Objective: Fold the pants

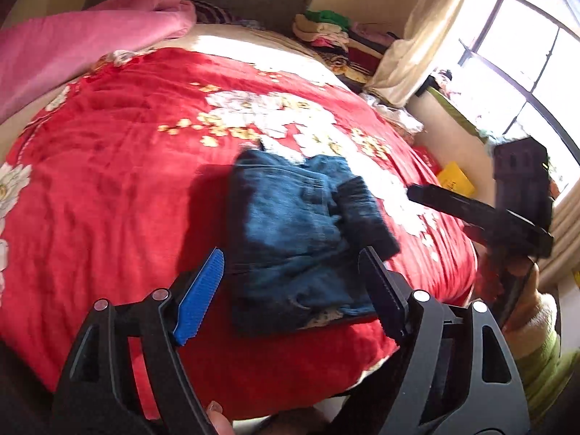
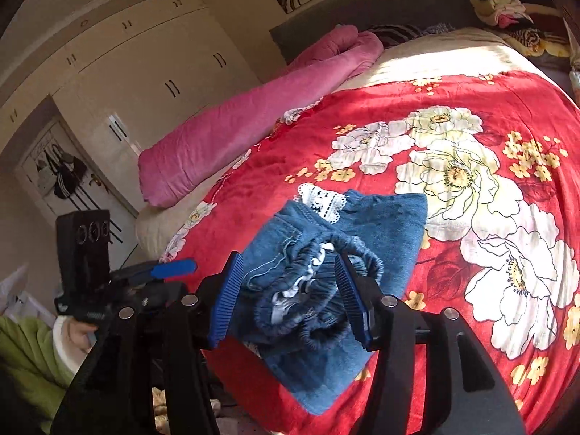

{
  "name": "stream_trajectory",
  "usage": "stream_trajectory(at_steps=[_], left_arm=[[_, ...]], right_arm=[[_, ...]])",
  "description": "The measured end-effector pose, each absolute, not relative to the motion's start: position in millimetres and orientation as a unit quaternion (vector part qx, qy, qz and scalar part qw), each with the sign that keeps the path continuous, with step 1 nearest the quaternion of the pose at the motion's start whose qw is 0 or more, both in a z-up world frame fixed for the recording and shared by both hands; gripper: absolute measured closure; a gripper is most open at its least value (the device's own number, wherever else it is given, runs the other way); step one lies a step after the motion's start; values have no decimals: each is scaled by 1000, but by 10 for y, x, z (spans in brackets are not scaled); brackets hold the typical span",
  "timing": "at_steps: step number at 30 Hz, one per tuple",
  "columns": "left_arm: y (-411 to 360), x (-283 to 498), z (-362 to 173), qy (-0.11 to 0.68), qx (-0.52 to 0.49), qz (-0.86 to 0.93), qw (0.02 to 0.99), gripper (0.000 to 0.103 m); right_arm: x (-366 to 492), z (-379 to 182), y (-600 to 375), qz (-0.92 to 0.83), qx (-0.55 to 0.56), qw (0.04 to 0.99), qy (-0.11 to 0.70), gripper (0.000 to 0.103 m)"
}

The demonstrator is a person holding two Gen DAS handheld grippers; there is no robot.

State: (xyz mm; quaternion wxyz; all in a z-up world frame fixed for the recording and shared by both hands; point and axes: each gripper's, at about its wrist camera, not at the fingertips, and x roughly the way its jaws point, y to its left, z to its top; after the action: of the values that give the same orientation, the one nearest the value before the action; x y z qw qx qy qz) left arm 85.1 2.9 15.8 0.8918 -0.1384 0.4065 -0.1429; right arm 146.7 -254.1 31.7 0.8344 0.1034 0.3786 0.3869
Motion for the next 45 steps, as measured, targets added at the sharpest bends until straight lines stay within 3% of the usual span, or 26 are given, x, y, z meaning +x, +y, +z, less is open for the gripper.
stream_trajectory(at_steps=[8, 10, 12, 14, 16, 27, 34, 39, 45], left_arm=[[102, 1199, 184, 429, -117, -140, 885, 34], [-35, 1322, 208, 430, -99, -160, 883, 43], [-149, 1494, 196, 440, -104, -182, 873, 52], [-252, 1669, 151, 454, -103, -195, 863, 60], [-352, 1822, 103, 466, -88, -199, 858, 62], [-475, 2393, -209, 504, -95, -198, 835, 63], [-427, 2305, -130, 492, -88, -201, 842, 59], [-340, 2139, -46, 486, -80, -204, 846, 54], [-228, 1921, -95, 494, -48, -204, 844, 54]], right_arm=[[1276, 194, -2082, 381, -11, 837, 393, 51], [1284, 82, -2001, 378, -31, 831, 408, 57], [1285, -37, -1968, 371, -46, 824, 425, 91], [1233, -81, -2039, 378, -33, 821, 427, 92], [1138, -83, -2156, 382, -24, 820, 426, 94], [997, -446, -2441, 346, 14, 824, 449, 94], [693, -25, -2479, 344, 11, 856, 386, 90], [451, 233, -2124, 394, -49, 855, 335, 69], [436, 89, -1376, 425, -178, 826, 325, 69]])
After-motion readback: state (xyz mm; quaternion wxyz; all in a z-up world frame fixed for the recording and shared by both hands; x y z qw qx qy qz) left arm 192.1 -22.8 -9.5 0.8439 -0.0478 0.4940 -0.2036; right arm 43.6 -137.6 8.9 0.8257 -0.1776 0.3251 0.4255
